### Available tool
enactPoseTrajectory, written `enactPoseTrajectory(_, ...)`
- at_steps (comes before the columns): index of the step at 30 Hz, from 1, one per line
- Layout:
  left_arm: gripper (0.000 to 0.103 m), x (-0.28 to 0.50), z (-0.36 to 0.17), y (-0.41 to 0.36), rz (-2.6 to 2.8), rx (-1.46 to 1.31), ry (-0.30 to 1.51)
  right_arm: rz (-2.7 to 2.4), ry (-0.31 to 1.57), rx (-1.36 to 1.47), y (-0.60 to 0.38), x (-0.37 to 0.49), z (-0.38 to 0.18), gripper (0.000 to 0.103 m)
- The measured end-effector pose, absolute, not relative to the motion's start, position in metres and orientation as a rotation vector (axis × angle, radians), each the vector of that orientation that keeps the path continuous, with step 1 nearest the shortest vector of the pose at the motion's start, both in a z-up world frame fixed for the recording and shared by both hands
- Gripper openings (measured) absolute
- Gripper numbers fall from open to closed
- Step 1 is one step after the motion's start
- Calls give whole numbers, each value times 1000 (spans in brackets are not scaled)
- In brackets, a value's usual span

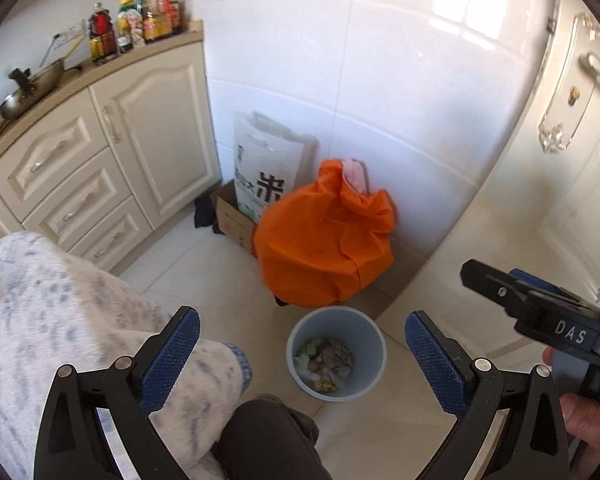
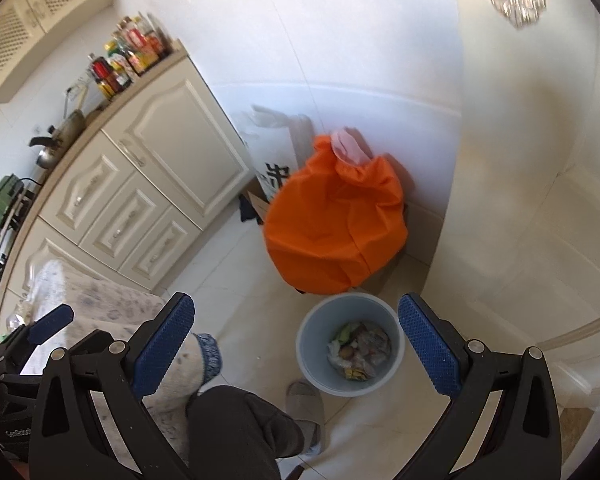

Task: Collect trash
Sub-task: 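Move both open tools back over the table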

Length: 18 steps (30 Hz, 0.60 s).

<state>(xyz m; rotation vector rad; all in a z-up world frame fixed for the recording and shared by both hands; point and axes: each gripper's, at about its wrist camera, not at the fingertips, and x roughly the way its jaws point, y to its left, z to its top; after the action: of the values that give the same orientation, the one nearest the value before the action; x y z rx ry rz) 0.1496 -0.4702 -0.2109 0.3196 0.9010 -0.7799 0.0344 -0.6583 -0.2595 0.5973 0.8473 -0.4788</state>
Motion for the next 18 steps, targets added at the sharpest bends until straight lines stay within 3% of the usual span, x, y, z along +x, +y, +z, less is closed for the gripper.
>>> enactPoseTrajectory(18,102,109,-97,-253,-661,77,739,-306,706,439,-555,64,-156,103)
